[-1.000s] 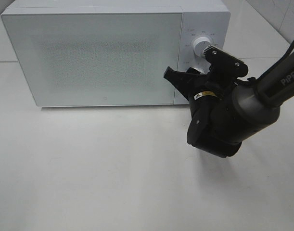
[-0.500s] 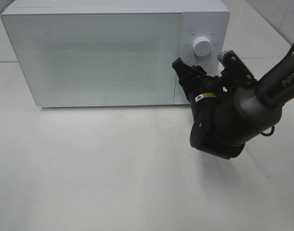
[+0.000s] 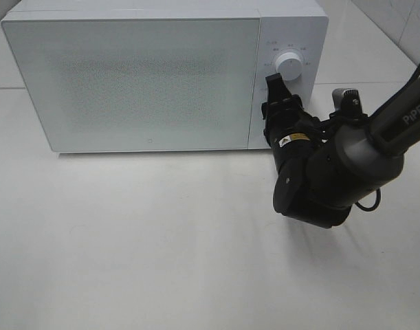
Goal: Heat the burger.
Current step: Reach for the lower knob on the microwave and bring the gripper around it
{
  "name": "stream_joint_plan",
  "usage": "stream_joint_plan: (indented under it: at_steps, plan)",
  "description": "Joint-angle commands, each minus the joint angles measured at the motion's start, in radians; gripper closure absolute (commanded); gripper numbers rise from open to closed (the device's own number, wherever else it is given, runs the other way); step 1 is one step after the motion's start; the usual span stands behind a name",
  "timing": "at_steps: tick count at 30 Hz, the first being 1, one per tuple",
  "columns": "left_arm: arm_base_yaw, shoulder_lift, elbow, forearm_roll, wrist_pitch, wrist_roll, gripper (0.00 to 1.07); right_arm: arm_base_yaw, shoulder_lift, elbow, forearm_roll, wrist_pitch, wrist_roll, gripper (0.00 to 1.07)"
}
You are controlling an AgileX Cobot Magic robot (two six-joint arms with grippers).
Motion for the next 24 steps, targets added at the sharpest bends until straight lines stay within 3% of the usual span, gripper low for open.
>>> stream_joint_plan:
  at_steps: [1,24]
  plan:
    - [0.001,-0.016,0.003,-0.010,-0.009,-0.005,0.06,0.010,-0.012,-0.040,-0.229,-0.187,0.150,1.07]
    - [0.001,-0.016,0.003,-0.010,-0.009,-0.005,0.06,0.010,-0.012,-0.040,-0.229,-0.189,0.734,1.07]
